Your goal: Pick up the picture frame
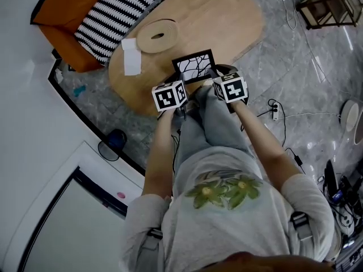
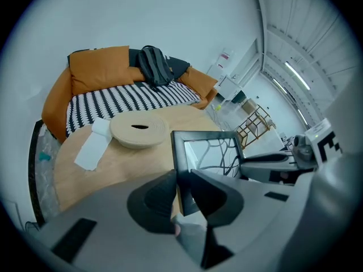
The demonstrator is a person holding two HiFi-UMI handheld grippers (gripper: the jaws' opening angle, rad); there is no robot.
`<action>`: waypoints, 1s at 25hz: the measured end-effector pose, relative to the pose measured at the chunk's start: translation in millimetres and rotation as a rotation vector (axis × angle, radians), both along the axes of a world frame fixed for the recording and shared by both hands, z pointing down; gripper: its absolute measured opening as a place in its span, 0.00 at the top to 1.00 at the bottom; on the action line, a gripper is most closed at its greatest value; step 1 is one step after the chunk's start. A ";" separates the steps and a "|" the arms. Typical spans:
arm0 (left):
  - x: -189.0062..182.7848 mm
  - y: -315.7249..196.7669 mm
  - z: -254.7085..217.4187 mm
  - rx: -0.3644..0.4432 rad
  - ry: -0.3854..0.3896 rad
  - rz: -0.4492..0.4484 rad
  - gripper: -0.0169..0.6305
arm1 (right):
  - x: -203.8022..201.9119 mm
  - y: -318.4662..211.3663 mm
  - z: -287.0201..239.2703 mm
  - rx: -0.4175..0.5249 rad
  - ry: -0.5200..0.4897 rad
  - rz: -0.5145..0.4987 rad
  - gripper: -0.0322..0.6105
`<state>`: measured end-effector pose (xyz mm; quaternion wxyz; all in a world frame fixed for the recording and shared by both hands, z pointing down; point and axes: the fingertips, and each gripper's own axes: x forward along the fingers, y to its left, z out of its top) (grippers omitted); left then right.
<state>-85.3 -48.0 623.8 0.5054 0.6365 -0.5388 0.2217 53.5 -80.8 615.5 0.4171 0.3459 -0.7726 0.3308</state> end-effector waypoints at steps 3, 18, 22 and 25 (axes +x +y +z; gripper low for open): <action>-2.8 -0.6 -14.4 0.016 0.002 -0.009 0.84 | -2.6 -1.1 -14.0 0.018 -0.012 0.001 0.81; -5.7 -1.5 -94.3 0.133 0.045 -0.049 0.84 | -5.6 -5.3 -97.0 0.151 -0.076 -0.015 0.82; -3.6 -0.4 -116.2 0.165 0.035 -0.040 0.83 | -4.4 -6.9 -117.6 0.176 -0.094 -0.017 0.82; -3.8 -4.8 -135.0 0.197 0.031 -0.030 0.83 | -4.7 -10.8 -134.9 0.201 -0.115 -0.020 0.82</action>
